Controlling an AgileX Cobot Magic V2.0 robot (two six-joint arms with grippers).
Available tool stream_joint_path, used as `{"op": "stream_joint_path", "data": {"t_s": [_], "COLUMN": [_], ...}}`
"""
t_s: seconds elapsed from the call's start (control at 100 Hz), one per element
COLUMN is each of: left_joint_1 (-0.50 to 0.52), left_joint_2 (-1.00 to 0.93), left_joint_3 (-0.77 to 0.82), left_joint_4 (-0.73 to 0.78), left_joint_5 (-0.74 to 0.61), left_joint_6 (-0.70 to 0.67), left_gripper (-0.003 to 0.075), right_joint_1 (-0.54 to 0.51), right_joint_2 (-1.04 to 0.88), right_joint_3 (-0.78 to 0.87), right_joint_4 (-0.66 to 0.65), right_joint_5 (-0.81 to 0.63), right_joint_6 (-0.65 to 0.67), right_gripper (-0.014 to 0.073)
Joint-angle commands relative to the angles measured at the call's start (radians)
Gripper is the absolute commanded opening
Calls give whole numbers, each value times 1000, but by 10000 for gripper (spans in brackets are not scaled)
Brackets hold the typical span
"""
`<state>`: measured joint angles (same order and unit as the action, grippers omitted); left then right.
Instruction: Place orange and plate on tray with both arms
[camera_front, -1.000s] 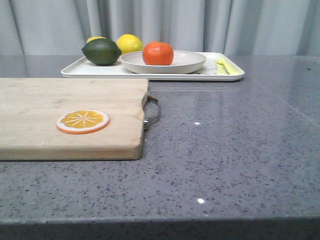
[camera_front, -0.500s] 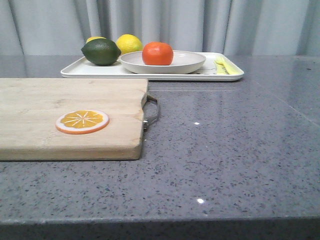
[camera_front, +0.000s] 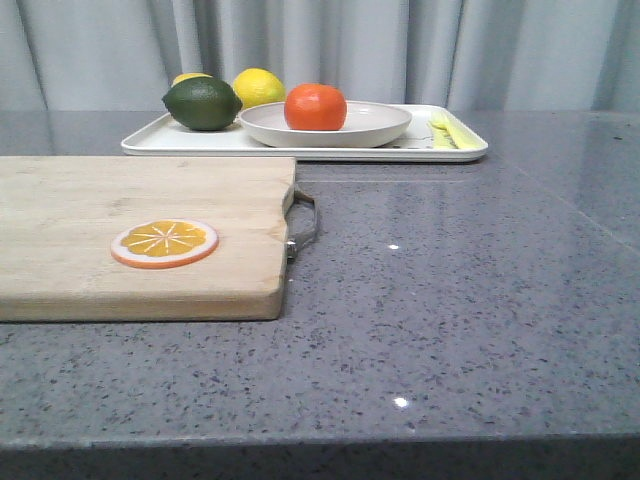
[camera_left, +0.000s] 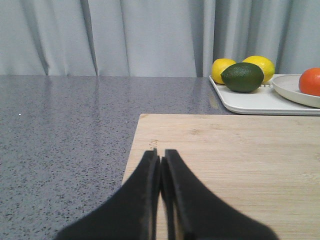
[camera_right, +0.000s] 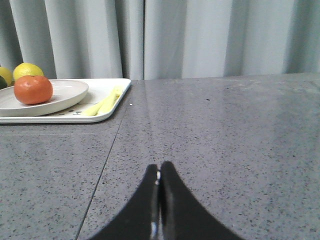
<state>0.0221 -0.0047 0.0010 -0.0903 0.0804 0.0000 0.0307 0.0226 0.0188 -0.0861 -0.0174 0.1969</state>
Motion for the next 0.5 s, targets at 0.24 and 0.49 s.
{"op": "stream_joint_path", "data": {"t_s": [0.24,0.49], "left_joint_1": [1,1], "left_joint_2": [-34,-34], "left_joint_3": [9,9], "left_joint_4": [-2,-2], "left_joint_5": [-80,-80], "left_joint_6": [0,0], "left_gripper": [-20,-20], "right_joint_1": [-34,-34], "right_joint_2": [-45,-45], "right_joint_3": [-12,-12], "right_joint_4": [10,23], "right_joint_5": [17,31], "right_joint_6": [-18,-48], "right_gripper": [-67,-67]}}
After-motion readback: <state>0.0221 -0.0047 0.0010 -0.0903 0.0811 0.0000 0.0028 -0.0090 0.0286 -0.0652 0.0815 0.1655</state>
